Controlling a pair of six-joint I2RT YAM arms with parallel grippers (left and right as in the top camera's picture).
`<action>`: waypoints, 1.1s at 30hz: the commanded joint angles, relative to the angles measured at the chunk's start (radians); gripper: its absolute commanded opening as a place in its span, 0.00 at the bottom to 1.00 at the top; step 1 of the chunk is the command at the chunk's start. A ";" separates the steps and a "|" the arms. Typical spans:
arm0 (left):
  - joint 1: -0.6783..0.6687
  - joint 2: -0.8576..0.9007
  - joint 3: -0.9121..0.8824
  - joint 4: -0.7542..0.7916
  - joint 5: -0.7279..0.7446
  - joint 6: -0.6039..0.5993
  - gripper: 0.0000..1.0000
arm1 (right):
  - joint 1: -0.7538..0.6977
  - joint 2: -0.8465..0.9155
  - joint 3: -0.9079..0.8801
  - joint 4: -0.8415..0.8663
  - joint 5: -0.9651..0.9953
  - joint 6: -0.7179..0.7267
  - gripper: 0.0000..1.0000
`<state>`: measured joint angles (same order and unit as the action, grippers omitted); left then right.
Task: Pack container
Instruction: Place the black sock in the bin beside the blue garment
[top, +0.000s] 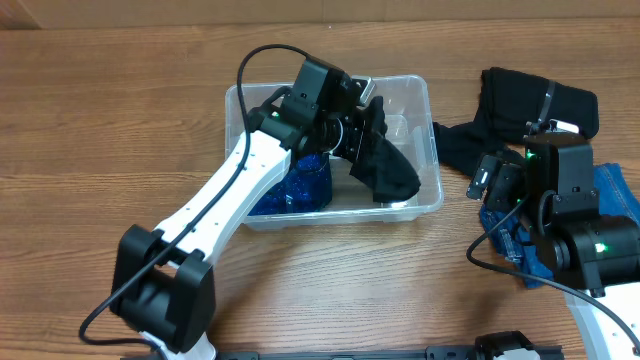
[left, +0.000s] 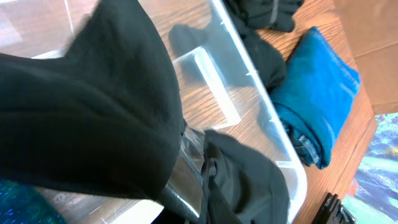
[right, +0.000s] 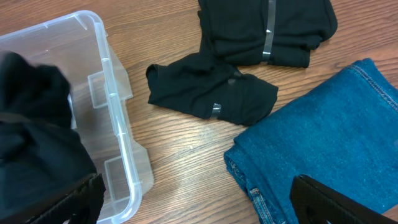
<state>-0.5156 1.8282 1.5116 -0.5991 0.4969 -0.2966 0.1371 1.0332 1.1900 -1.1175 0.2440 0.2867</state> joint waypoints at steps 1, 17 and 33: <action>0.005 0.058 0.011 -0.002 0.029 -0.026 0.46 | -0.004 -0.001 0.025 0.004 -0.002 -0.003 1.00; 0.162 -0.162 0.276 -0.455 -0.291 0.008 1.00 | -0.004 -0.001 0.025 0.007 -0.001 0.000 1.00; 0.560 -0.357 0.297 -0.740 -0.399 -0.029 1.00 | -0.227 0.473 0.025 0.395 -0.315 0.777 1.00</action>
<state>0.0410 1.4738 1.7943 -1.3399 0.1078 -0.3233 -0.0246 1.4456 1.2037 -0.7925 0.1425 0.8650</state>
